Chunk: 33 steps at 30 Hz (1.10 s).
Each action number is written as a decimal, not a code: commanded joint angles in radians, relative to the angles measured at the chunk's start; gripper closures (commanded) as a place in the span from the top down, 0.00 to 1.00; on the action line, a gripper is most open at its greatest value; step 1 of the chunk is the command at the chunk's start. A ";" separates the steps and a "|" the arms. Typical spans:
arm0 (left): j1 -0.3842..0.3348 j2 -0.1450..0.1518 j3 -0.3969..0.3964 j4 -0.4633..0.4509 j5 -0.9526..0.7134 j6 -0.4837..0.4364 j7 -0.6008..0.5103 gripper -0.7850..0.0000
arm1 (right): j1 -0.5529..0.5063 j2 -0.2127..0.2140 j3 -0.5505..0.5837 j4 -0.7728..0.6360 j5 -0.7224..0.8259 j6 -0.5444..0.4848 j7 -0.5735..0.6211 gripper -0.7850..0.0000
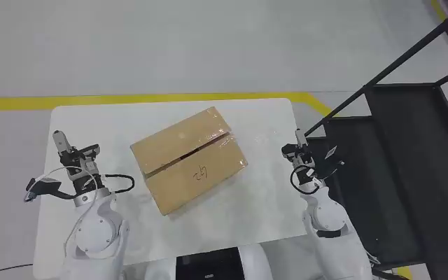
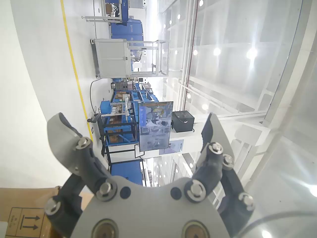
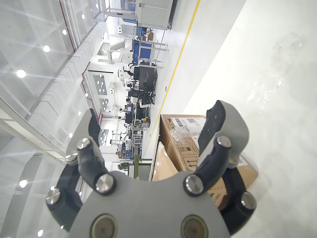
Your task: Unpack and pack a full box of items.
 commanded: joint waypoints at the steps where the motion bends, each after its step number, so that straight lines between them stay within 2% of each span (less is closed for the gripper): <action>1: 0.000 0.000 0.000 0.000 0.000 0.000 0.000 1.00 | 0.000 0.000 0.000 0.000 0.000 0.000 0.000 1.00; 9: -0.001 0.001 -0.008 0.009 0.019 0.016 -0.014 1.00 | 0.003 0.000 0.000 0.004 0.003 0.012 0.003 1.00; 16: 0.029 0.009 -0.056 0.032 0.148 0.040 -0.101 1.00 | 0.052 0.012 0.016 0.051 0.018 0.076 0.144 1.00; 22: 0.074 0.025 -0.133 0.019 0.269 0.072 -0.239 1.00 | 0.128 0.032 0.043 0.126 0.010 0.201 0.368 1.00; 24: 0.086 0.030 -0.168 0.013 0.276 0.077 -0.279 1.00 | 0.159 0.043 0.059 0.149 -0.050 0.248 0.424 1.00; 28: 0.103 0.039 -0.232 0.024 0.289 0.083 -0.364 1.00 | 0.221 0.066 0.069 0.197 -0.101 0.343 0.654 1.00; 31: 0.113 0.046 -0.265 0.032 0.325 0.081 -0.419 1.00 | 0.280 0.088 0.082 0.250 -0.202 0.374 0.803 1.00; 33: 0.120 0.050 -0.277 0.040 0.355 0.078 -0.454 1.00 | 0.319 0.102 0.084 0.281 -0.303 0.369 0.850 1.00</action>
